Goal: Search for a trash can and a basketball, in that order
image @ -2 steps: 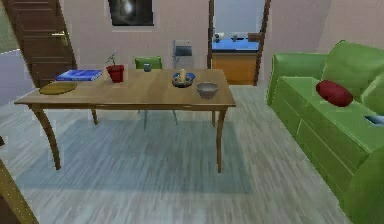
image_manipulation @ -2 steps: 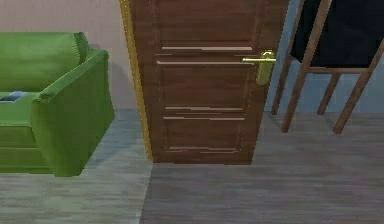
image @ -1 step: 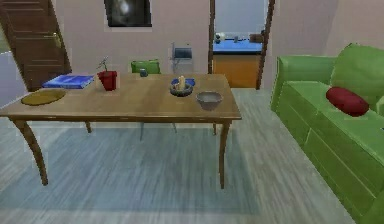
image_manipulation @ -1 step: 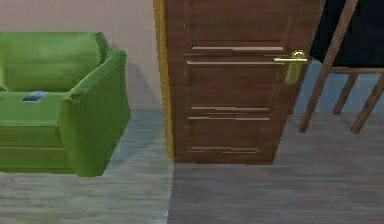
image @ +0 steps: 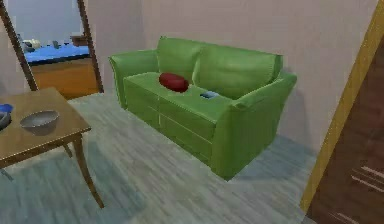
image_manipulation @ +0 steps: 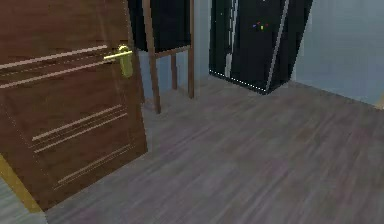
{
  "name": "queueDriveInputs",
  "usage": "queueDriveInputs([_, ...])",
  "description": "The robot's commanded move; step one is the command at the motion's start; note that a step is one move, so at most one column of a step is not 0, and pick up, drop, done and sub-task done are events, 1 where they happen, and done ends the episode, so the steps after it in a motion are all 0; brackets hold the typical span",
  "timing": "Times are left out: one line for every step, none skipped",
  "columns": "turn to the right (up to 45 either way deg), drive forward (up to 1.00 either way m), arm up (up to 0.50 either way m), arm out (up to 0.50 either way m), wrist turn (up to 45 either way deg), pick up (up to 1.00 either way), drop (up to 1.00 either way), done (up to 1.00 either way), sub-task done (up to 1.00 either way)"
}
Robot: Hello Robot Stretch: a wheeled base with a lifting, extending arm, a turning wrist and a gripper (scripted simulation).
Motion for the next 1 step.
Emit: queueDriveInputs([45.0,0.0,0.0,0.0,0.0,0.0,0.0,0.0,0.0])
